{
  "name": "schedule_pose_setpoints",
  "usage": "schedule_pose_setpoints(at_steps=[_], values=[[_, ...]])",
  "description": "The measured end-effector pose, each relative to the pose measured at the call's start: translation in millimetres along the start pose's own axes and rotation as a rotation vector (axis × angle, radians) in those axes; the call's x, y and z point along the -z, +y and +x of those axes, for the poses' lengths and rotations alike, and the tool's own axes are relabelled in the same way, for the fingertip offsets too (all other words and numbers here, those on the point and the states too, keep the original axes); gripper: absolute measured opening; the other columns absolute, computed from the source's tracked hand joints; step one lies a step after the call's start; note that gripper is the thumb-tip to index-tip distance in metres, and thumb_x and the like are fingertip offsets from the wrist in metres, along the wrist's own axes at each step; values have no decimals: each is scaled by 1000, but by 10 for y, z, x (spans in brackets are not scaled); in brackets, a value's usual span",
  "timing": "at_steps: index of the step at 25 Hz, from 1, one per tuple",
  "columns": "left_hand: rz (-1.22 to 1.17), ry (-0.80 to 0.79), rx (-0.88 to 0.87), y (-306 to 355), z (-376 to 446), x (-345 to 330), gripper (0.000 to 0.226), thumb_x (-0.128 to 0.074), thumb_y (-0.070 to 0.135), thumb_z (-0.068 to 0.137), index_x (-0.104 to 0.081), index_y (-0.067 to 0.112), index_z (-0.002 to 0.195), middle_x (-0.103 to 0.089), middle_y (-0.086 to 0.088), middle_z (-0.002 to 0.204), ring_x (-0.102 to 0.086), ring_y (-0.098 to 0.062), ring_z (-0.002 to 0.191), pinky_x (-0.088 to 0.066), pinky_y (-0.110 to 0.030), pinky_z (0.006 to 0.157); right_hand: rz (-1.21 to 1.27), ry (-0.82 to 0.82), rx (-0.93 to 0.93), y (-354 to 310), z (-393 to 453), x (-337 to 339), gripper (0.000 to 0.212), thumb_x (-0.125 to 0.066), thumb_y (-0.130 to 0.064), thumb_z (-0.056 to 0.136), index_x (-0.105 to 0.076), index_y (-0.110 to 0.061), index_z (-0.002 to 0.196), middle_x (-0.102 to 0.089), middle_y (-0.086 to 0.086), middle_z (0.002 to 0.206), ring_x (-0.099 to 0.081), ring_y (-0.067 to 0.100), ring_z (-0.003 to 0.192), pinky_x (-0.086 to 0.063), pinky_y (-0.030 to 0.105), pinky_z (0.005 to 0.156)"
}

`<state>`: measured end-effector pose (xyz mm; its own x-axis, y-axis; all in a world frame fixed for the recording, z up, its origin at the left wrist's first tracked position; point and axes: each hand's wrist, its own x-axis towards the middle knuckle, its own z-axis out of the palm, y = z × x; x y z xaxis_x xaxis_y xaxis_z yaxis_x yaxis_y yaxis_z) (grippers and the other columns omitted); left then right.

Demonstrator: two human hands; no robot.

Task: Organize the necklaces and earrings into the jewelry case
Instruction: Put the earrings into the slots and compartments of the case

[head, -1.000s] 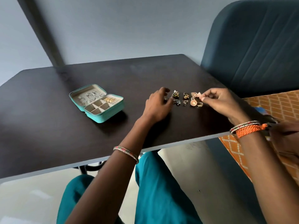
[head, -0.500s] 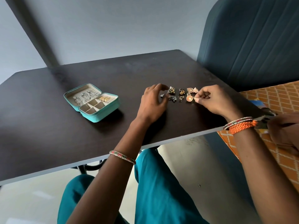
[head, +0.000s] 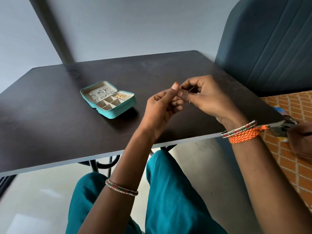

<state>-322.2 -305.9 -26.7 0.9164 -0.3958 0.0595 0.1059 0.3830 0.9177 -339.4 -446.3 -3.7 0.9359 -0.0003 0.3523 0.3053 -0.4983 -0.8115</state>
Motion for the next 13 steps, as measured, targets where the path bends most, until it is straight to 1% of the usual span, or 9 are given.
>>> schedule_pose_setpoints(at_steps=[1,3,6,8,9,10,11,13], values=[[-98,12,77,49,-38,60,30,-54,24,95,-69,11,73,-65,2,61,-61,-7,61,-53,-20,66,64,-37,-1,-48,-3,-59,8,-66,-19,87,-70,-14,84,-66,-6,73,-54,-6,56,-41,12,53],[-204,62,169,133,-118,166,31,-56,26,93,-69,11,70,-67,0,60,-63,-6,57,-55,-18,65,144,-95,-11,-98,14,-184,10,-61,-14,90,-69,-16,85,-66,-4,76,-51,-5,54,-38,14,49],[-236,152,189,234,-212,299,27,-54,27,94,-65,10,77,-68,-2,61,-64,-7,55,-55,-19,64,311,-194,-45,-127,78,-359,17,-56,-9,93,-68,-18,85,-68,-10,75,-49,3,61,-38,16,48],[-231,200,157,315,-281,410,26,-51,24,97,-65,8,81,-70,-4,65,-66,-8,58,-57,-20,64,476,-249,-89,-151,139,-493,17,-55,-8,93,-67,-16,84,-65,-11,70,-42,7,61,-34,18,47],[-195,228,113,357,-323,465,26,-48,22,98,-66,7,86,-71,-5,69,-67,-9,60,-57,-20,63,548,-270,-118,-163,182,-561,17,-54,-9,93,-67,-15,84,-62,-9,68,-39,7,58,-30,19,47],[-120,283,32,390,-358,526,26,-46,21,99,-66,6,90,-71,-6,72,-66,-9,61,-57,-20,62,602,-293,-147,-175,239,-629,17,-54,-9,93,-66,-15,84,-57,-9,65,-35,6,54,-26,19,46],[8,380,-87,419,-389,589,26,-45,20,100,-66,6,93,-71,-6,74,-66,-10,61,-56,-20,59,639,-314,-175,-175,313,-698,17,-53,-9,93,-66,-14,84,-51,-8,62,-32,5,50,-23,20,46],[374,659,-389,473,-437,721,24,-47,20,98,-69,8,98,-72,-4,79,-66,-11,66,-49,-17,52,651,-328,-224,-148,505,-833,16,-52,-10,93,-66,-13,86,-36,-6,58,-25,4,45,-16,20,43]])
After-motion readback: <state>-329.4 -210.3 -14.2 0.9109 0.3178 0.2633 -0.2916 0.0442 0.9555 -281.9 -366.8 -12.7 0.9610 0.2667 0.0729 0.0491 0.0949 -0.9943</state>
